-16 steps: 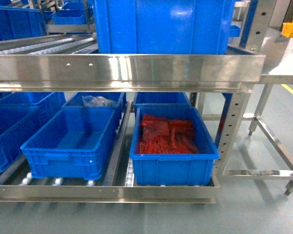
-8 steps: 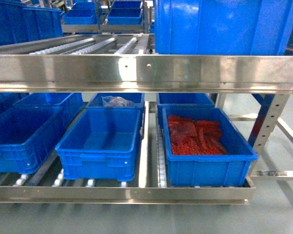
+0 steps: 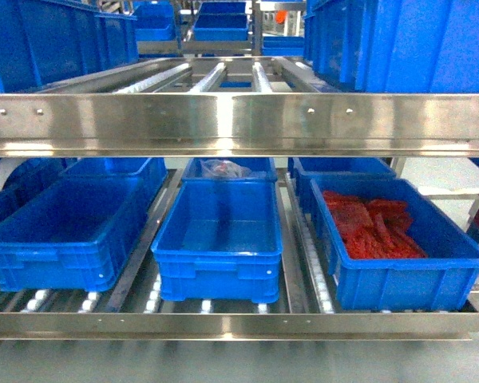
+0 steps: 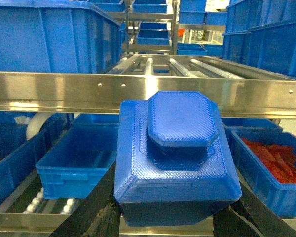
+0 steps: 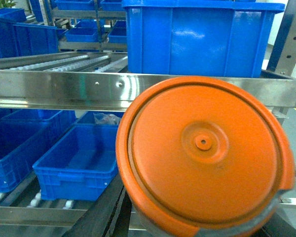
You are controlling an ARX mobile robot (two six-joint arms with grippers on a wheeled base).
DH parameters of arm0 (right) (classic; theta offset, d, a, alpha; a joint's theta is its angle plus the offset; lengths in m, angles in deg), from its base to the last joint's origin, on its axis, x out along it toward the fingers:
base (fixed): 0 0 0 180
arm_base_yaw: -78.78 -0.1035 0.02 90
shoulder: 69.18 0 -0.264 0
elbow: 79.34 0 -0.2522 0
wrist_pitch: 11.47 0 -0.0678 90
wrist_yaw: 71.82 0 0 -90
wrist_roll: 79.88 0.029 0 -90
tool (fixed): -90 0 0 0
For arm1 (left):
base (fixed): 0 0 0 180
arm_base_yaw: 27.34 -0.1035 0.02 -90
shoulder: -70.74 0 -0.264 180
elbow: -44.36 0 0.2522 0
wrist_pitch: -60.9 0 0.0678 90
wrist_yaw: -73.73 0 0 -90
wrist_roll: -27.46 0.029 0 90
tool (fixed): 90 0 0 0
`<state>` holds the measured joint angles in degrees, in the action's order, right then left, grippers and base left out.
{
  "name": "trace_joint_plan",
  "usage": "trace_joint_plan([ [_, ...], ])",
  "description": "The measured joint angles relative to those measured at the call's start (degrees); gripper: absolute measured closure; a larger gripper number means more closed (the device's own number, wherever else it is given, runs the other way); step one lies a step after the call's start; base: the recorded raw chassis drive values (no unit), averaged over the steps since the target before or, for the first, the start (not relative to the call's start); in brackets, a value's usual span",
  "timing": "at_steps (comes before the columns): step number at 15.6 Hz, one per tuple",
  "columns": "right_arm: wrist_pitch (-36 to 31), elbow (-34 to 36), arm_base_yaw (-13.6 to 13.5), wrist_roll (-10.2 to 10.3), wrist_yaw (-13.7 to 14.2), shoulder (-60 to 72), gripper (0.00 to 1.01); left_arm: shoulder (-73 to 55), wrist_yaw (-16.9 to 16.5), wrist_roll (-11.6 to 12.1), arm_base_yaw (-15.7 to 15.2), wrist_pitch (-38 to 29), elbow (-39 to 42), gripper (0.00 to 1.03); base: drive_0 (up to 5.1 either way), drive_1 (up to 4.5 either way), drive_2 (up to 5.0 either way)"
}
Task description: Sort blue parts and orange caps into right shelf containers
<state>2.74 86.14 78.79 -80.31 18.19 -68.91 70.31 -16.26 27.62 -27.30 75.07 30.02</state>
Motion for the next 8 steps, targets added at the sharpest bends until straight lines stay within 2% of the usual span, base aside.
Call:
trace_joint_plan([
  [3, -0.07, 0.00, 0.00, 0.00, 0.00, 0.00, 0.59, 0.00, -0.09, 0.00, 0.00, 0.02, 0.00, 0.61, -5.0, 2.37, 2.4],
  [8, -0.11, 0.00, 0.00, 0.00, 0.00, 0.00, 0.59, 0.00, 0.00, 0.00, 0.00, -0.04, 0.00, 0.61, -4.9, 3.29, 1.5],
])
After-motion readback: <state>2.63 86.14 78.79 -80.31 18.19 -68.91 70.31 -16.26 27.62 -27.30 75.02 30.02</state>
